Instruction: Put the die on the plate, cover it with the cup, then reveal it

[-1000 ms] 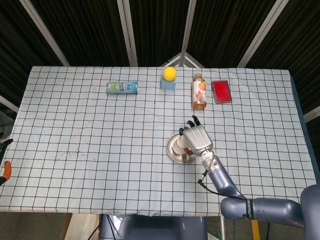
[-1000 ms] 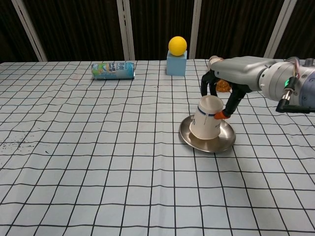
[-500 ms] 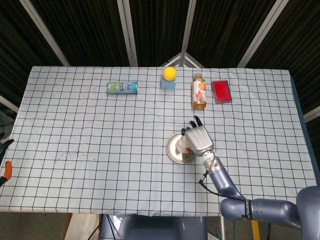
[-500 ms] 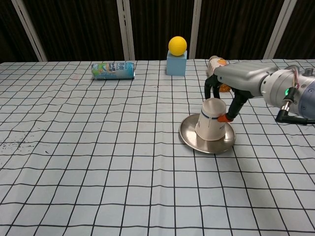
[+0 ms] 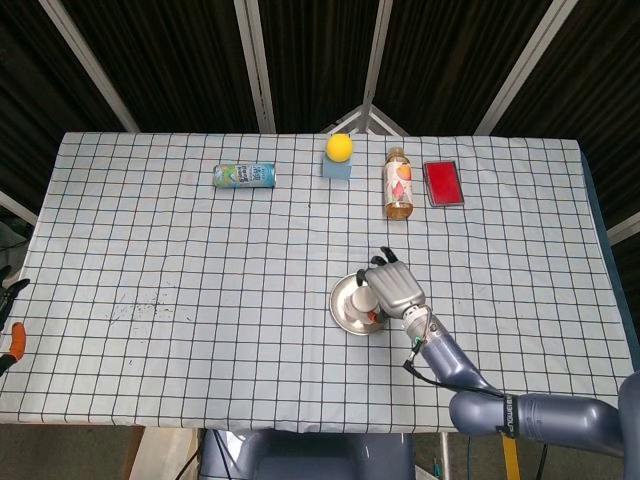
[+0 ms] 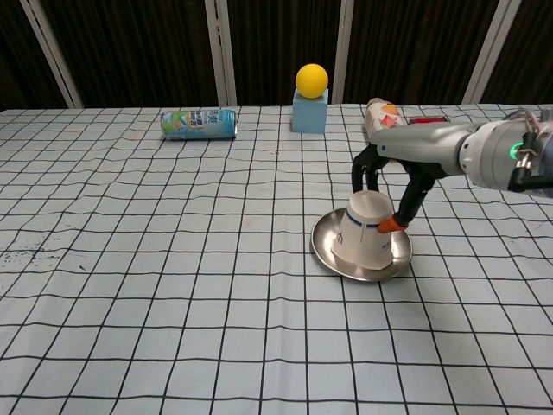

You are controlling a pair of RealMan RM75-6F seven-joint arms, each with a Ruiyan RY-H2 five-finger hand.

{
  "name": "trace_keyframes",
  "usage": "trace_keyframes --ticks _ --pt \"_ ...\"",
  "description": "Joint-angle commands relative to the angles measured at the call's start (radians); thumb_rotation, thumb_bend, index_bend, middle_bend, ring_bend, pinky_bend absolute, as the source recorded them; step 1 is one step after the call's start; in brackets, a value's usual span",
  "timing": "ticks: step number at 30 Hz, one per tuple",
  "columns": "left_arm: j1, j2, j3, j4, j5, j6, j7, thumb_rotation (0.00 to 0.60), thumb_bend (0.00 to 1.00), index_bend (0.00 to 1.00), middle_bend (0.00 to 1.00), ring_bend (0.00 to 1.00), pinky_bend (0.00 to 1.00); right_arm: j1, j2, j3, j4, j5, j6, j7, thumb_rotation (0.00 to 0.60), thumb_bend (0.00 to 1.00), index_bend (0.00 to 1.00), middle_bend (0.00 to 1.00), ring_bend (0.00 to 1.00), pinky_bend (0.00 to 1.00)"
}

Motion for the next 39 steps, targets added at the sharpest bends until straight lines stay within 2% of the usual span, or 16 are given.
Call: trace_keyframes --ticks 1,5,11,21,27,33,39 --pt "0.001 0.001 0.000 -0.001 0.001 0.002 -0.001 0.600 0.84 0.14 0.00 0.00 0.00 0.020 0.025 0.005 -0.024 0.026 -0.033 0.011 0.600 0.49 0.65 0.46 0.19 0.00" --pt "0.002 0.002 0.000 0.000 0.002 0.004 -0.004 0.600 0.84 0.14 0.00 0.00 0.00 0.021 0.023 0.023 -0.018 0.025 -0.049 0.064 0.600 0.49 0.65 0.46 0.19 0.00" --pt "0.000 0.001 0.000 0.001 0.001 0.001 -0.002 0.600 0.84 0.14 0.00 0.00 0.00 0.001 -0.016 0.038 0.028 -0.035 -0.049 0.157 0.600 0.49 0.65 0.46 0.19 0.00" --pt "0.000 0.000 0.000 0.001 -0.001 -0.002 0.003 0.600 0.84 0.14 0.00 0.00 0.00 -0.046 -0.116 0.039 0.155 -0.212 -0.047 0.336 0.600 0.49 0.66 0.46 0.19 0.00" --pt "0.000 0.000 -0.002 0.002 -0.004 -0.001 0.002 0.600 0.84 0.14 0.00 0.00 0.00 -0.071 -0.182 0.036 0.259 -0.336 0.009 0.415 0.600 0.49 0.66 0.46 0.19 0.00" --pt "-0.002 -0.001 -0.001 0.003 -0.004 -0.003 0.004 0.600 0.84 0.14 0.00 0.00 0.00 -0.090 -0.232 0.025 0.353 -0.417 0.067 0.451 0.600 0.49 0.66 0.46 0.19 0.00" --pt "-0.002 -0.002 -0.001 0.002 -0.006 -0.005 0.009 0.600 0.84 0.14 0.00 0.00 0.00 -0.097 -0.241 0.008 0.393 -0.451 0.078 0.440 0.600 0.49 0.70 0.46 0.20 0.00"
